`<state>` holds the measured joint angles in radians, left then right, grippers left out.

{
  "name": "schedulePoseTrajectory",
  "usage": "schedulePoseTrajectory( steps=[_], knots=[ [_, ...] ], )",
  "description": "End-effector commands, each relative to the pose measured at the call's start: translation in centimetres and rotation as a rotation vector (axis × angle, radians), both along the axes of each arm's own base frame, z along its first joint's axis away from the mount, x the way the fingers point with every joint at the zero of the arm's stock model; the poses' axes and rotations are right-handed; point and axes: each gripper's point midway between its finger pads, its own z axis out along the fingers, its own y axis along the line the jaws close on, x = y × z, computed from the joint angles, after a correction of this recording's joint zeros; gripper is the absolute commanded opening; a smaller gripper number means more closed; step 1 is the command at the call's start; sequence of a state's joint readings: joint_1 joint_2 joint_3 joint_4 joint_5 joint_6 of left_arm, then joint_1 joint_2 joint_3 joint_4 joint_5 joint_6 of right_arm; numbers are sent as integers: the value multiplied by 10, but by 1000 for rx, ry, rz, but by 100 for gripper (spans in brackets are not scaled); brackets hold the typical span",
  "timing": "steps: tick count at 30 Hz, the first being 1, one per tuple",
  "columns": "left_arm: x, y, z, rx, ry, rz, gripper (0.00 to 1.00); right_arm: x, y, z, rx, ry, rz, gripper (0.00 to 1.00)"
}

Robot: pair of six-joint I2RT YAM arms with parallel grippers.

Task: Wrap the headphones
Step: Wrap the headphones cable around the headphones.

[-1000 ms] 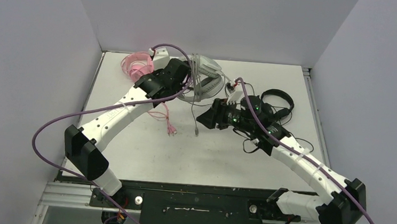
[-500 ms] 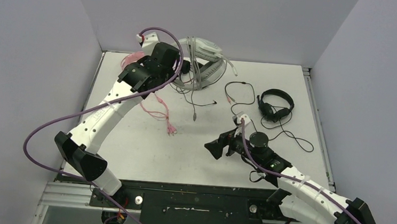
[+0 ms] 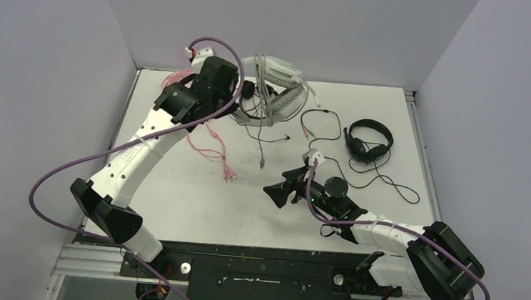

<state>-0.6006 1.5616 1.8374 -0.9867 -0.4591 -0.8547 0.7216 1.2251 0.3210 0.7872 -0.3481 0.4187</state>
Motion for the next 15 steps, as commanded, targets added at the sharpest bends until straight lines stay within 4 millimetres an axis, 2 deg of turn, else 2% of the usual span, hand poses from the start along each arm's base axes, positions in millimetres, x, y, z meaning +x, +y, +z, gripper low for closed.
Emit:
schedulePoseTrajectory(
  steps=[1,4,10,15],
  knots=[
    [-4,-10,70,-188,-159,-28,0,21,7,32,-13,-207,-6,97],
    [-6,-13,71,-199,-155,-42,0,36,11,34,-60,-246,-16,91],
    [-10,-16,76,-212,-150,-71,0,56,17,35,-68,-277,-19,88],
    [-15,-19,80,-227,-144,-95,0,64,26,33,-64,-281,4,72]
  ],
)
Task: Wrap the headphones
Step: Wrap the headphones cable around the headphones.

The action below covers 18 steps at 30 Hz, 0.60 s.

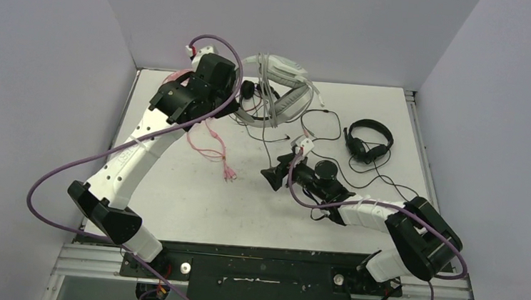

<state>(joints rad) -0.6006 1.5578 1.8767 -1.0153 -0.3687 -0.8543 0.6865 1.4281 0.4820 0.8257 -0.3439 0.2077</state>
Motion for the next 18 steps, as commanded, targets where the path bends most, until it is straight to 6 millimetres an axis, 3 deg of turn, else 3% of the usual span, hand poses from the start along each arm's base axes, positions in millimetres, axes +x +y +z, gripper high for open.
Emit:
schedulePoseTrajectory(
  steps=[1,3,10,15,18],
  knots=[
    [-7,-8,72,-183,-161,-29,0,13,11,30,57,-111,34,70],
    [-9,-12,73,-195,-155,-54,0,13,12,31,65,-113,49,64],
    [-19,-20,81,-232,-161,-127,0,12,7,44,114,-117,105,26],
    [-26,-27,81,-253,-143,-177,0,12,-2,46,119,-113,124,13],
    [-29,-31,81,-269,-134,-205,0,13,-6,44,119,-105,121,12]
  ],
)
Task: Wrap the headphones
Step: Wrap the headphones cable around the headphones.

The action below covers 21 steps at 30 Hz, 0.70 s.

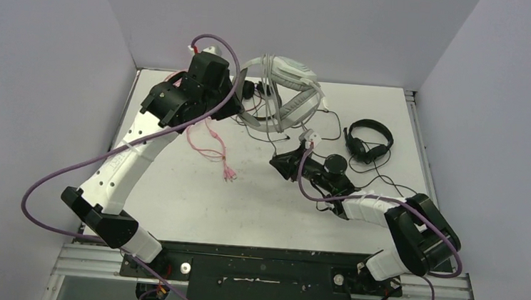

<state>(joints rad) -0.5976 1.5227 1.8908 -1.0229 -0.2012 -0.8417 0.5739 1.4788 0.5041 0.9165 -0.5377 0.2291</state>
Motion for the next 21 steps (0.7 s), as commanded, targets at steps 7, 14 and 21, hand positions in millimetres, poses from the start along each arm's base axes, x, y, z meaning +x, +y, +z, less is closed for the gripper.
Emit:
schedulePoseTrajectory(
  steps=[7,14,21],
  knots=[
    [-18,-18,66,-195,-132,-129,0,10,-10,28,59,-55,4,16],
    [-18,-8,56,-149,-135,-101,0,25,-21,12,59,54,-60,36],
    [-1,-10,43,-157,-135,-56,0,0,-27,17,153,153,-58,57]
  ],
)
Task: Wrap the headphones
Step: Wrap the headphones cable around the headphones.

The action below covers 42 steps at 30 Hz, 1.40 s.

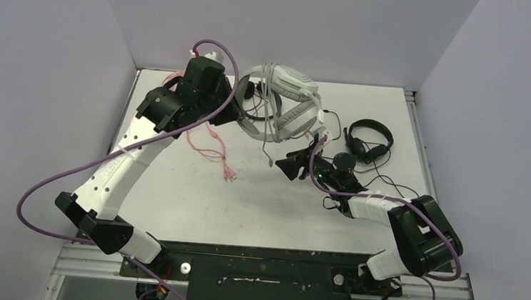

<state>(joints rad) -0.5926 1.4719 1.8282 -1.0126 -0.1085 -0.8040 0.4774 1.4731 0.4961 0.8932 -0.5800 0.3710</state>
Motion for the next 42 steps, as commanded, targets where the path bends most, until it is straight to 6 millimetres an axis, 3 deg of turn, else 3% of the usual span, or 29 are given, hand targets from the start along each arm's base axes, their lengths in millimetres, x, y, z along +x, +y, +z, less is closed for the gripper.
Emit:
schedulePoseTrajectory(
  steps=[1,7,13,21,27,35,42],
  knots=[
    [21,-5,48,-148,-152,50,0,-16,-5,23,95,26,-9,57],
    [35,-3,42,-173,-157,102,0,-29,-18,25,211,249,-121,74],
    [42,-10,26,-202,-142,108,0,-30,-30,26,351,557,-309,82],
    [51,-17,12,-202,-137,121,0,-33,-39,36,742,913,-473,85],
    [54,-22,6,-170,-139,135,0,-37,-12,45,969,1133,-484,81],
    [55,-27,6,-163,-154,139,0,-47,30,53,1062,1274,-454,78],
    [55,-28,6,-160,-159,143,0,-43,34,51,1177,1325,-475,78]
  ],
)
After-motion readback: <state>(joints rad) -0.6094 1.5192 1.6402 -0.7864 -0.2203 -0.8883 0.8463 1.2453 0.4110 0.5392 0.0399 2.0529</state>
